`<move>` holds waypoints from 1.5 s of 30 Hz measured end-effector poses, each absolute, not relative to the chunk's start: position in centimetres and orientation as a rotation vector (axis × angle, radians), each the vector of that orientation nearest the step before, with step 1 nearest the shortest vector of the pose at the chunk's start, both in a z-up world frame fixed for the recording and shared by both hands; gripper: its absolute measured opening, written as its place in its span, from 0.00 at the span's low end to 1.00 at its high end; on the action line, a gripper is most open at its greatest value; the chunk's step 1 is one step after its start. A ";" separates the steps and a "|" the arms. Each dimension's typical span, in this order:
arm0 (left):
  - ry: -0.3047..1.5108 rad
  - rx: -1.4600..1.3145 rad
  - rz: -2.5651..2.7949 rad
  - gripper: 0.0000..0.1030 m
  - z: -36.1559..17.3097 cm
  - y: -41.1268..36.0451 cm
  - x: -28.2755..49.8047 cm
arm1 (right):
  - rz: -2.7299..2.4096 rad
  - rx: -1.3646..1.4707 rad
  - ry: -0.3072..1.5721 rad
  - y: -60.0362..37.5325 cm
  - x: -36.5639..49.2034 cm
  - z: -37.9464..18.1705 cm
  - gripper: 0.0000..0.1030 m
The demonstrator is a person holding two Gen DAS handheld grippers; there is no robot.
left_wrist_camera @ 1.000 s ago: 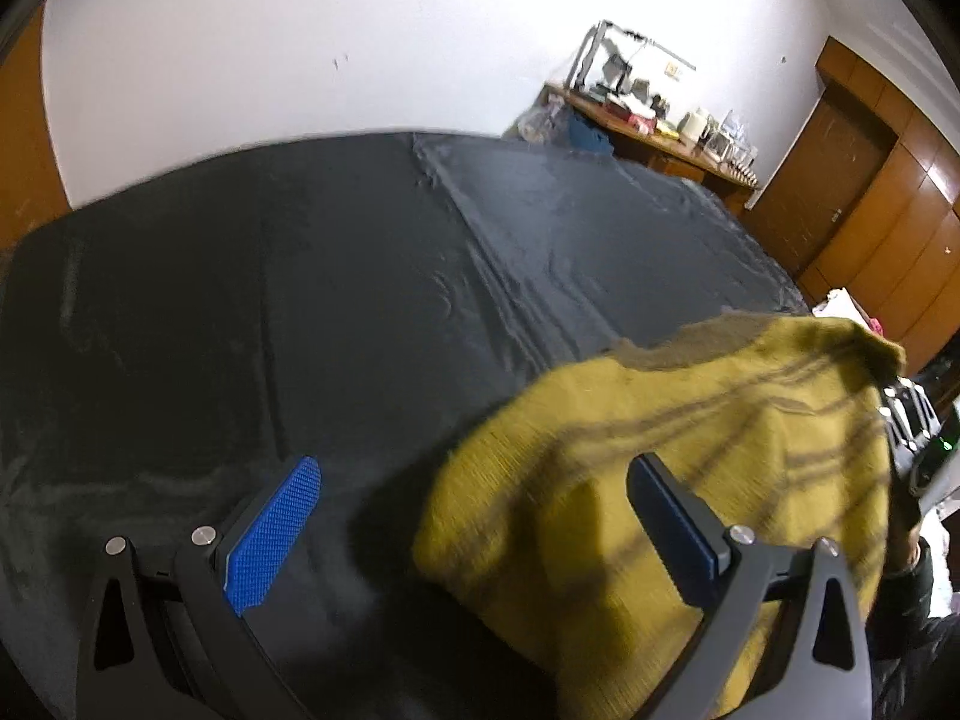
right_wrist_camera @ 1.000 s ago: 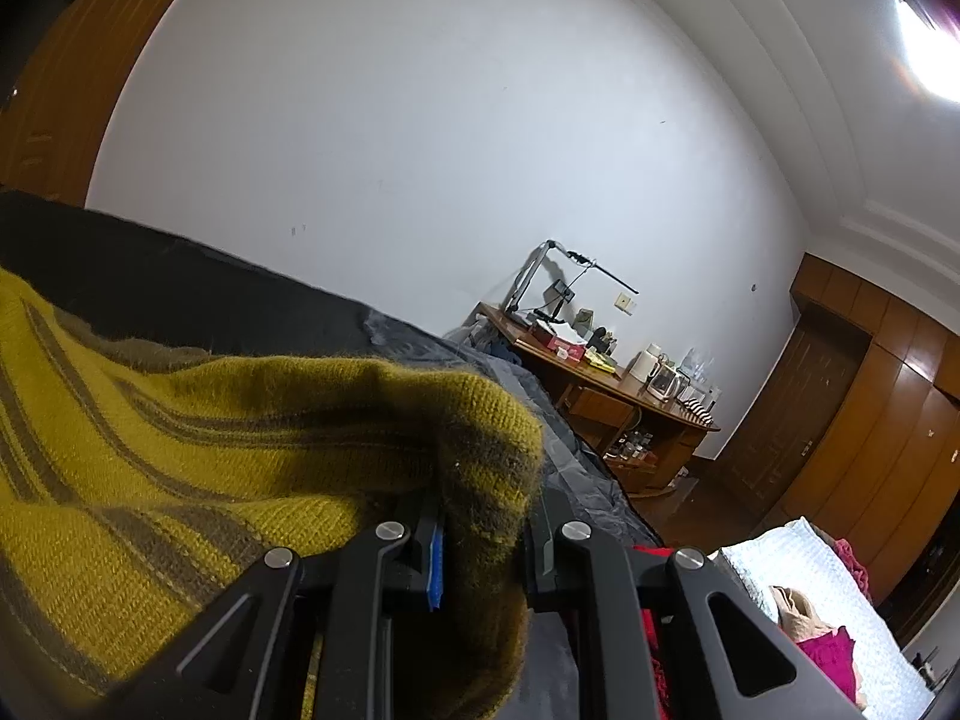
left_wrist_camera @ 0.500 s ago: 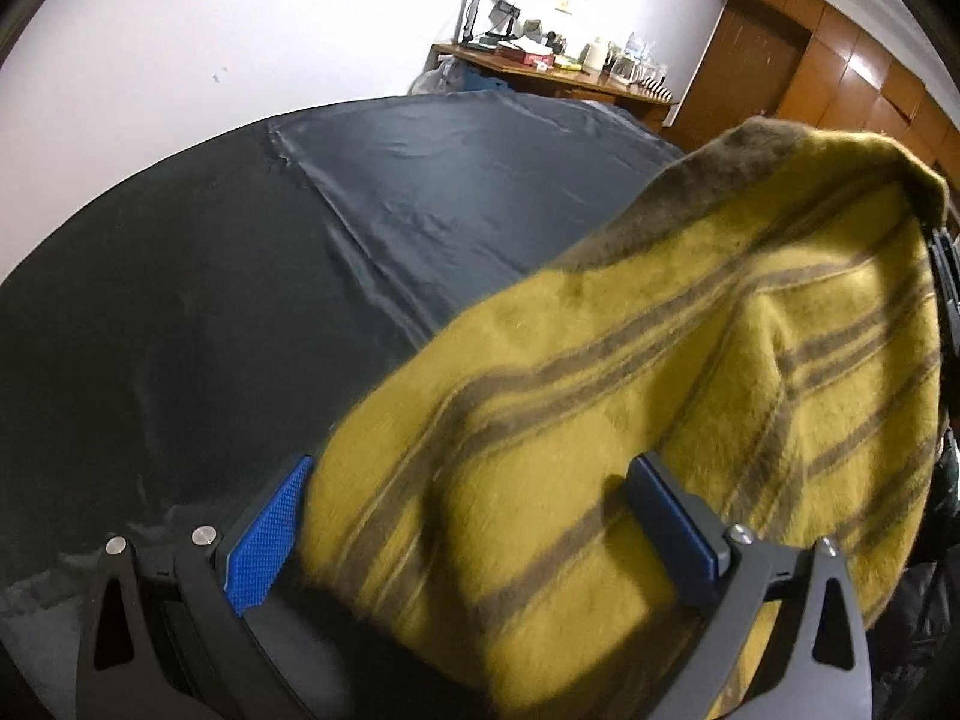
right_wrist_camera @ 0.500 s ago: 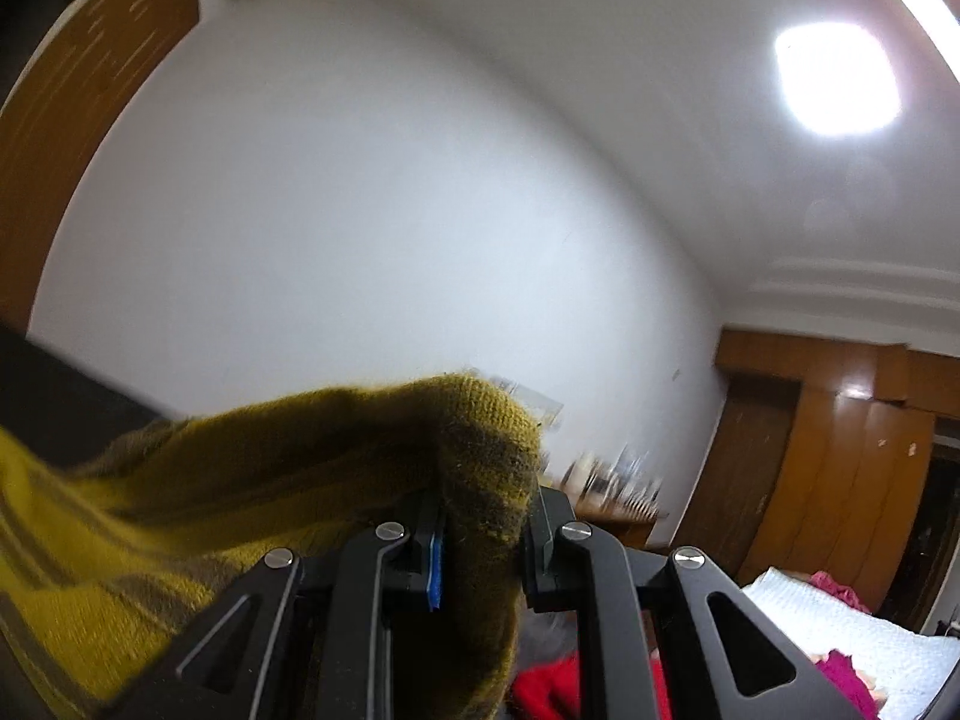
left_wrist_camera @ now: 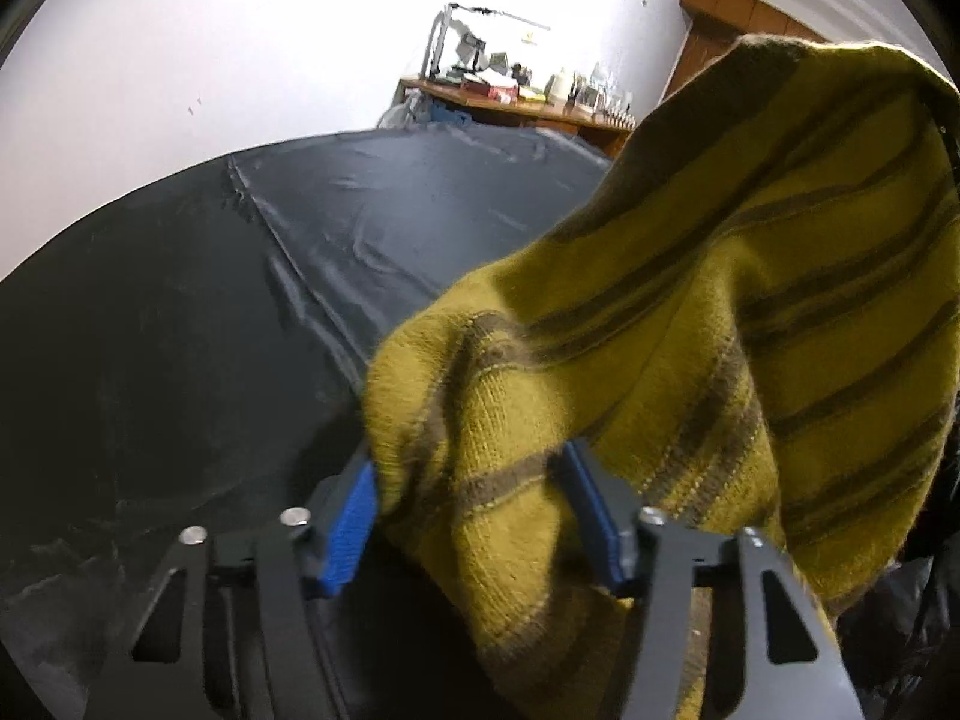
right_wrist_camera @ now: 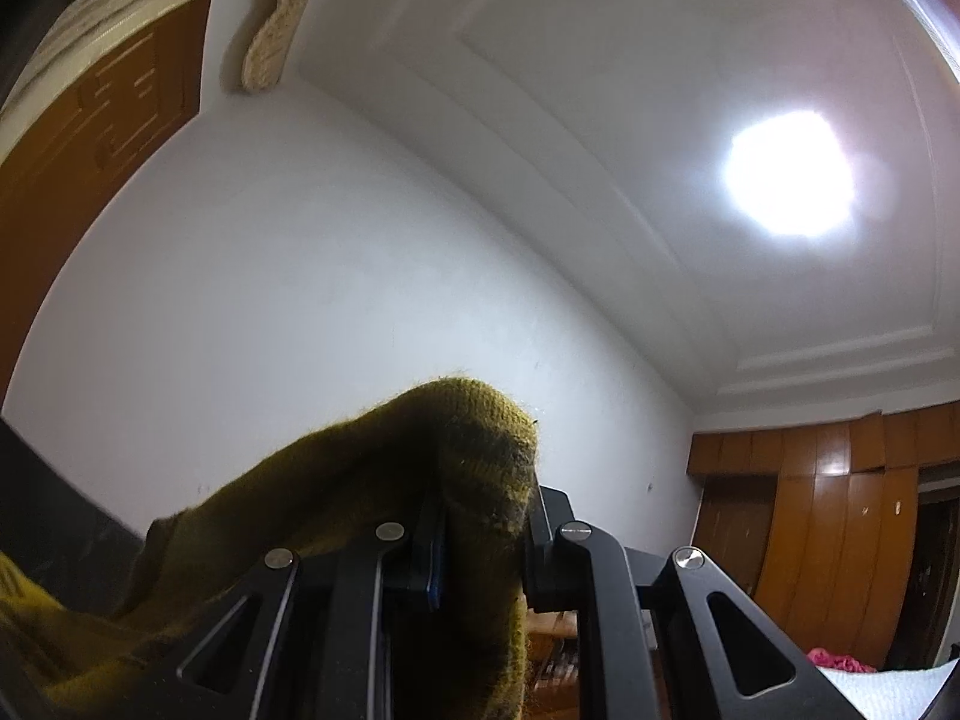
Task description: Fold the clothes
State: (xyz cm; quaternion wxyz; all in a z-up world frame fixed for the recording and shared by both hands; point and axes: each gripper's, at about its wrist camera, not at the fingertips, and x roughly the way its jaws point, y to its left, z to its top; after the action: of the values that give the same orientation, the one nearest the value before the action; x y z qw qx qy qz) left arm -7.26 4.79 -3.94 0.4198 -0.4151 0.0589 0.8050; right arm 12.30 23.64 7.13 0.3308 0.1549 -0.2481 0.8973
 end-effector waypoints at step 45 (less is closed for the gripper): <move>0.143 -0.653 1.584 0.83 1.9 12.7 -5.6 | 2.200 1.128 -0.547 18.0 22.5 24.6 0.17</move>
State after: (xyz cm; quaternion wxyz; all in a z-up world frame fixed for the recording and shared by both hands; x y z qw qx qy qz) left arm -5.57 12.68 1.93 0.6528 -0.2877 0.0632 0.6979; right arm 22.46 18.03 24.59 0.3001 0.4248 -0.2062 0.8288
